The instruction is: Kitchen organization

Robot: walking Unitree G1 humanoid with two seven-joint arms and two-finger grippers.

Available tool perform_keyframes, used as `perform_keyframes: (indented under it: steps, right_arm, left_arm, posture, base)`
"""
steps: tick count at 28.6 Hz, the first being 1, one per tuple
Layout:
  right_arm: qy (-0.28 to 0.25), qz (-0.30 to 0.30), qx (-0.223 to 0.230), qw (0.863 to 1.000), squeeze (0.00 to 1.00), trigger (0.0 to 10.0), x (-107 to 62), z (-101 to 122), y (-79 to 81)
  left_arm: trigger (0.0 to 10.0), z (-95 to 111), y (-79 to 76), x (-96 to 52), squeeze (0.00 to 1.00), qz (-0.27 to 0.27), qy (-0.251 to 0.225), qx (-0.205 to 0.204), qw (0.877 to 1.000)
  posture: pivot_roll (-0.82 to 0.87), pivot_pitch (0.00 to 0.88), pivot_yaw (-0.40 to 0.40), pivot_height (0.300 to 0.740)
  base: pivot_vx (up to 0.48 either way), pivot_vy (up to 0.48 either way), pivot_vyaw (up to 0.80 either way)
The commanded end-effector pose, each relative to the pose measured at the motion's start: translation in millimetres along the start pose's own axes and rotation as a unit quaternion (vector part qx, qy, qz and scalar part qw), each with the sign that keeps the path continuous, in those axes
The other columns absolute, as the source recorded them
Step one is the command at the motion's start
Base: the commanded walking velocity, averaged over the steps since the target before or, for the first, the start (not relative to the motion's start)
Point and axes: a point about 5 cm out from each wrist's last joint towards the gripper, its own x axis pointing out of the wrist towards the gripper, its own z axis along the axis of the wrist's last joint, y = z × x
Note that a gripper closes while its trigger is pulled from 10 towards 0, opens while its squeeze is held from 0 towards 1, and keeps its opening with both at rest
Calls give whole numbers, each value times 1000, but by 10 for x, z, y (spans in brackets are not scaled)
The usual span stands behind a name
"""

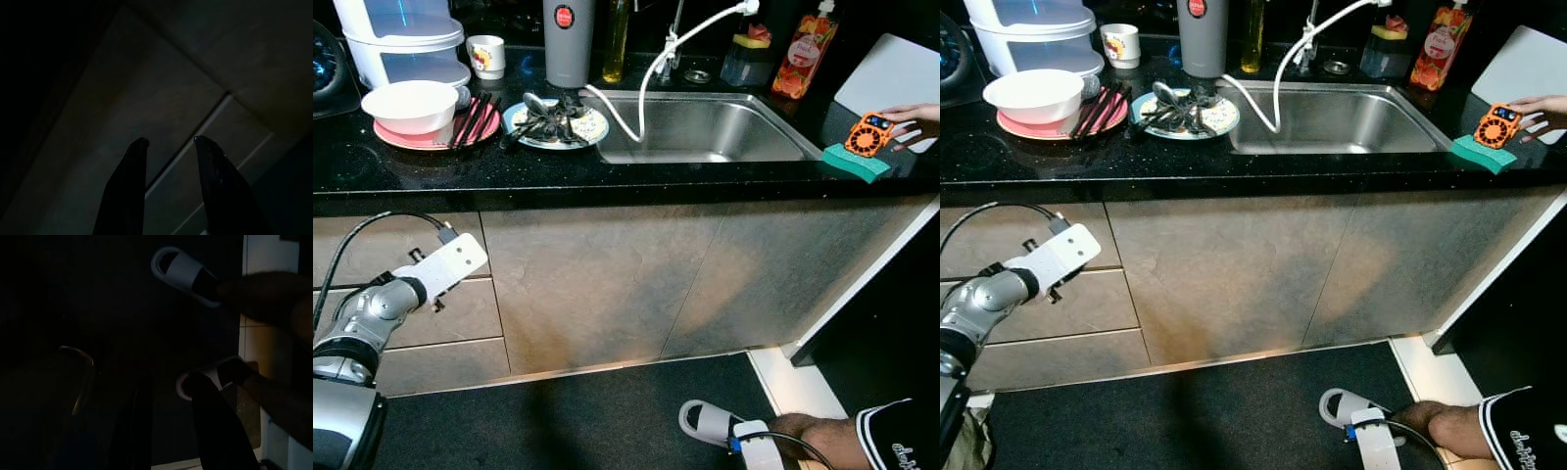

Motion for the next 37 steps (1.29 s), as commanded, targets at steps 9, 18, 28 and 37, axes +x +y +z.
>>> perform_keyframes:
  steps: [9,18,28,37]
  right_arm:
    - [-10,-6,13,1000,0,10000,3,28,-10]
    - [-12,-6,14,1000,0,10000,4,38,-18]
    - [-15,3,16,1000,0,10000,-2,18,49]
    - [-51,-10,51,997,0,10000,13,151,4]
  left_arm:
    - [10000,136,11,125,0,16,1,-452,892]
    - [10000,646,-593,179,0,-181,-139,-632,741]
    - [10000,-54,-1955,-362,0,-297,11,-446,844]
    - [10000,-538,-2142,-614,0,-193,171,-442,859]
  posture:
    - [89,42,-67,740]
    - [93,45,-70,740]
    - [83,37,-60,740]
    - [66,44,-76,740]
  base:
    - [0,0,0]
    - [0,0,0]
    - [0,0,0]
    - [0,0,0]
